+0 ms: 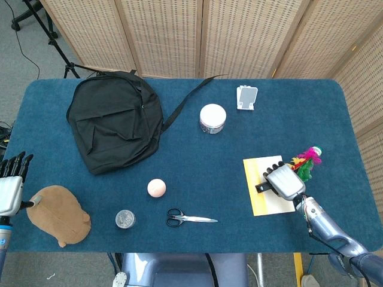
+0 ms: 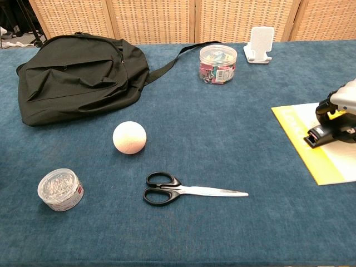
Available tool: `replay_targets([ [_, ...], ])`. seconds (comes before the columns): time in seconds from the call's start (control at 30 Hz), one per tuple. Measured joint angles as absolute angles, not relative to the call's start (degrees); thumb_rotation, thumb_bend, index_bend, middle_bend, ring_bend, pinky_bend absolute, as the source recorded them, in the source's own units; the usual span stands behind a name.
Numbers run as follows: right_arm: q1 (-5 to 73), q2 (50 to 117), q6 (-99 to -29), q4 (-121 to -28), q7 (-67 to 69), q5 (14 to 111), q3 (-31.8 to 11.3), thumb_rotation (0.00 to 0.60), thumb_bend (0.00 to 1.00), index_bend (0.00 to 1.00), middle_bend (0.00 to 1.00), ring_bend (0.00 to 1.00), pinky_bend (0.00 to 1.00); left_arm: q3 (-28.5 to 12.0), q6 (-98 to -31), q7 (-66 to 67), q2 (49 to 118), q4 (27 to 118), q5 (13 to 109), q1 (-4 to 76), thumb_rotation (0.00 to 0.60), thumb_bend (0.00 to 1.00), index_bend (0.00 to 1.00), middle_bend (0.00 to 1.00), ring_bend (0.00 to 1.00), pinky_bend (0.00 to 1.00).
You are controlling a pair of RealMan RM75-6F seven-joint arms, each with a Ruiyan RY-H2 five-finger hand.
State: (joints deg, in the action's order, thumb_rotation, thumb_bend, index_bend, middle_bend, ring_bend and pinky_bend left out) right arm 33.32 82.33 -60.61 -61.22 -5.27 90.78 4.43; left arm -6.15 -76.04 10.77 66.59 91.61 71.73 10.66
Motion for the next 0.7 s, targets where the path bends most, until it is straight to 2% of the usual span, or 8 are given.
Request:
replay_targets([
  [0.13, 33.47, 80.69, -58.28, -65.26, -5.94, 88.77, 3.77, 0.6, 0.0, 0.1, 0.0, 0.0, 0.15, -6.15, -76.29, 10.86, 66.65, 91.62, 71.7, 10.6, 0.6, 0.0, 0.0, 0.0, 0.0, 0.0],
  [0.37, 32.46, 76.08, -59.41, -74.75, -11.03, 86.86, 2.45, 0.6, 0.0, 0.1, 0.0, 0.0, 0.14, -6.03, -76.42, 10.68, 66.64, 91.68, 71.79, 10.5, 0.6, 0.0, 0.0, 0.0, 0.0, 0.0],
  [0.57, 28.58, 70.65, -66.56, -83.03, -13.11, 86.62, 2.06, 0.6, 0.0, 0.1, 0.0, 0.0, 0.13, -6.05, -76.86, 9.75, 66.32, 91.71, 72.0, 10.22, 0.6, 0.0, 0.0, 0.0, 0.0, 0.0],
  [0.7, 23.51, 69.31, -75.37, -84.73, -11.93, 86.65, 1.79, 0.6, 0.0, 0.1, 0.0, 0.0, 0.06, -5.9, -77.22, 8.97, 66.09, 91.66, 72.5, 9.94, 0.6, 0.0, 0.0, 0.0, 0.0, 0.0],
])
